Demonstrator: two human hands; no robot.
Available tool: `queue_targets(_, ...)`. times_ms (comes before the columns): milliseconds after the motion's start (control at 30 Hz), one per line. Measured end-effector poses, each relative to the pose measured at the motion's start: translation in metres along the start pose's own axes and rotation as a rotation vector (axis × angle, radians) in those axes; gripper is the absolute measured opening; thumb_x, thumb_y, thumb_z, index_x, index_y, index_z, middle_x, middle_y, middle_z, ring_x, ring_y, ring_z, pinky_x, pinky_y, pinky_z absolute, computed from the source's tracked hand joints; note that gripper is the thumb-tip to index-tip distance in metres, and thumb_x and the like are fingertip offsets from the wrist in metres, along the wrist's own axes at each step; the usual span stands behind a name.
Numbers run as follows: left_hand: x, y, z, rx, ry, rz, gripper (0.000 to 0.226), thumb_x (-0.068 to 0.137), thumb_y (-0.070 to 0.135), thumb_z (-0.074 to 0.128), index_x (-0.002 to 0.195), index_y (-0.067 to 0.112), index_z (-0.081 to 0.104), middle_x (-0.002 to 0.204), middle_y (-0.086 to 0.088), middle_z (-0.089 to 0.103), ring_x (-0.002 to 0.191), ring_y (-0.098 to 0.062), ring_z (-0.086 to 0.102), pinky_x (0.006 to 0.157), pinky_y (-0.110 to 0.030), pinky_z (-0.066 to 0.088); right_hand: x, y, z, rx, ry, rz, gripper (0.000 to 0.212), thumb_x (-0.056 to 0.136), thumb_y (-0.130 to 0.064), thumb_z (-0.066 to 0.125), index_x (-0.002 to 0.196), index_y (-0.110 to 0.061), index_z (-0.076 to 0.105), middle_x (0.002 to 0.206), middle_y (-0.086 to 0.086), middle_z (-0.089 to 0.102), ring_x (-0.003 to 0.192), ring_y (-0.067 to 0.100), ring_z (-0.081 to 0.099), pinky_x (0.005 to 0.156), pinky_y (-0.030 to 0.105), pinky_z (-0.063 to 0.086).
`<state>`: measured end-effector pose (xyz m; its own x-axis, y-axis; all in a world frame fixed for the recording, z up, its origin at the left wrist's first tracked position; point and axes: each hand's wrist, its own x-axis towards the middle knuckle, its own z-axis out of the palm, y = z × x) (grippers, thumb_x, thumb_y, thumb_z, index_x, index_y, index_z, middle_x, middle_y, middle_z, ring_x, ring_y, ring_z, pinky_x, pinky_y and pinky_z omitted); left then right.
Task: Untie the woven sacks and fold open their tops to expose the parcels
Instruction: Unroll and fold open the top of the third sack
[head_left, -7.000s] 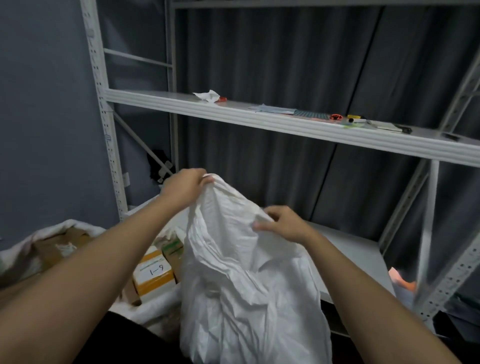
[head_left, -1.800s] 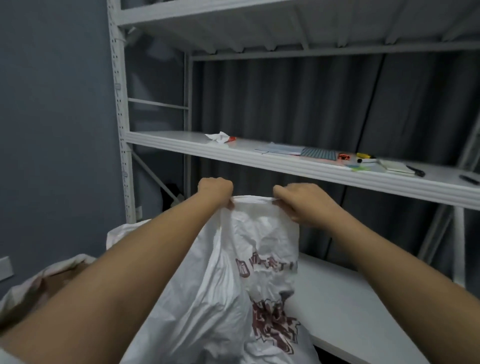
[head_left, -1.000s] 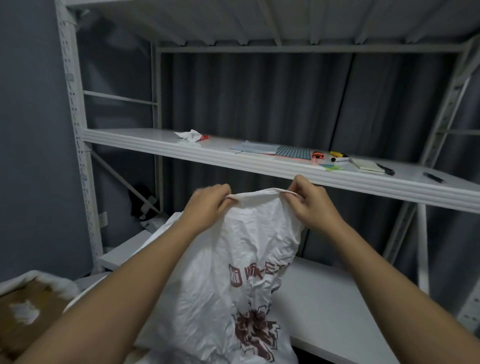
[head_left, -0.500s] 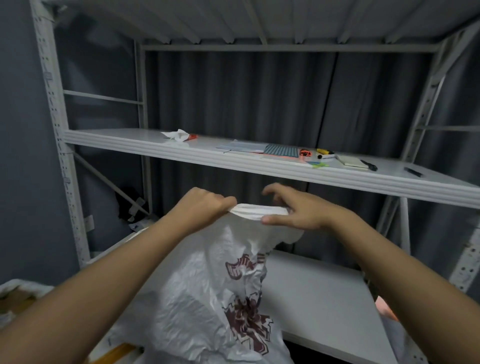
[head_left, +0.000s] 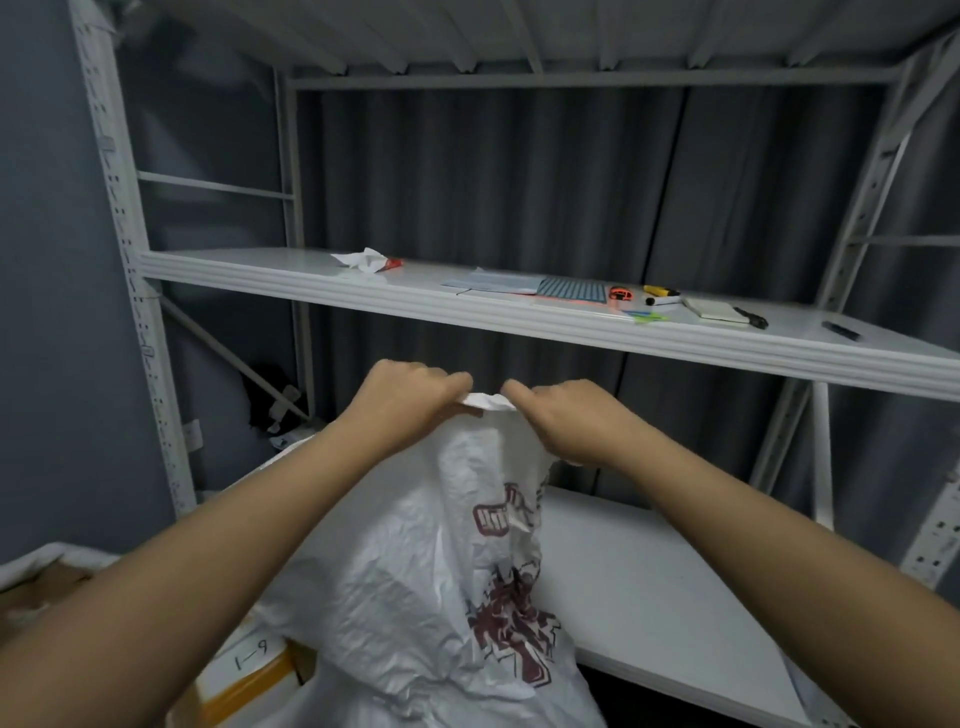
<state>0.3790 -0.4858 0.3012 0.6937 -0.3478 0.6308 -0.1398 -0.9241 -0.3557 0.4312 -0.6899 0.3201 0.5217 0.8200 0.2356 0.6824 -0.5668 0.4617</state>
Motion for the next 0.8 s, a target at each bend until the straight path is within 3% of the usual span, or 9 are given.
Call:
queue_targets(133,-0.003,0.002,-0.005,-0.239,-0.218,-0.218,0.036,0.095,0.053,0.041,0.088,0.019,0.049,0.083,0.001,0.06,0.082,-0.024,0.06,0.059,-0.031,0.034,0.0,0.001,0.016,-0.107,0.078,0.01,0.064,0.091,-0.02,0.052,0.147,-0.022,0.02,0.12,0.007,0.049,0.101,0.027,0.053,0.069,0.035,0.04)
queue_targets(233,-0.005,0.006,-0.007,-0.006,-0.052,-0.028,0.013,0.094,0.029,0.052,0.095,0.016,0.048,0.078,-0.004,0.06,0.071,-0.029,0.06,0.048,-0.029,0.029,0.0,0.002,0.009,0.494,-0.003,0.052,0.044,0.094,-0.045,0.047,0.135,-0.029,0.041,0.116,0.002,0.059,0.104,0.022,0.055,0.091,0.039,0.044)
queue_targets(300,-0.006,0.005,-0.007,-0.034,0.003,0.031,0.026,0.091,0.04,0.056,0.094,0.015,0.05,0.075,-0.002,0.058,0.067,-0.025,0.059,0.047,-0.028,0.029,0.002,0.002,0.01,0.609,0.047,0.011,0.027,0.098,-0.043,0.044,0.111,-0.022,0.056,0.096,0.003,0.064,0.087,0.023,0.06,0.075,0.041,0.048)
queue_targets(367,-0.008,0.004,-0.013,-0.239,-0.163,-0.064,0.047,0.086,0.065,0.043,0.093,0.019,0.049,0.075,0.007,0.054,0.072,-0.017,0.054,0.055,-0.031,0.035,0.003,0.002,0.017,0.249,0.289,-0.051,0.013,0.094,-0.021,0.051,0.102,-0.015,0.059,0.083,0.006,0.062,0.071,0.028,0.061,0.05,0.035,0.04)
queue_targets(433,-0.009,0.002,-0.013,-0.475,-0.251,-0.158,0.043,0.088,0.062,0.041,0.082,0.02,0.048,0.066,0.008,0.051,0.065,-0.011,0.05,0.057,-0.031,0.035,0.001,0.004,0.022,0.045,0.34,-0.056,0.022,0.085,-0.014,0.053,0.106,-0.015,0.06,0.08,0.006,0.061,0.065,0.029,0.062,0.045,0.03,0.033)
queue_targets(533,-0.01,0.002,-0.006,-0.259,0.009,0.045,0.036,0.094,0.048,0.042,0.075,0.019,0.05,0.058,0.007,0.048,0.057,-0.016,0.053,0.048,-0.027,0.035,-0.004,0.002,0.001,0.401,0.085,0.008,0.034,0.097,-0.047,0.042,0.125,-0.031,0.05,0.108,-0.003,0.064,0.096,0.023,0.06,0.073,0.036,0.047)
queue_targets(600,-0.01,0.003,-0.006,-0.11,0.15,0.156,0.038,0.09,0.048,0.04,0.073,0.019,0.057,0.054,0.006,0.051,0.05,-0.018,0.054,0.039,-0.023,0.031,-0.002,0.004,-0.005,0.61,0.027,0.001,0.031,0.097,-0.052,0.038,0.108,-0.032,0.059,0.094,-0.003,0.067,0.087,0.019,0.059,0.076,0.038,0.048)
queue_targets(700,-0.009,0.0,-0.013,-0.299,-0.109,-0.028,0.042,0.087,0.063,0.043,0.081,0.024,0.058,0.067,0.008,0.058,0.067,-0.016,0.059,0.053,-0.03,0.039,0.0,0.006,0.006,0.17,0.278,-0.103,0.022,0.099,-0.03,0.046,0.086,-0.016,0.057,0.068,0.005,0.062,0.062,0.028,0.059,0.046,0.031,0.029)
queue_targets(800,-0.012,-0.007,-0.014,-0.62,-0.395,-0.26,0.03,0.09,0.053,0.051,0.079,0.027,0.061,0.077,0.004,0.065,0.079,-0.019,0.062,0.069,-0.038,0.046,-0.006,0.007,0.013,0.082,0.402,-0.091,0.017,0.09,-0.029,0.051,0.08,-0.015,0.051,0.067,0.001,0.057,0.058,0.024,0.057,0.044,0.025,0.025)
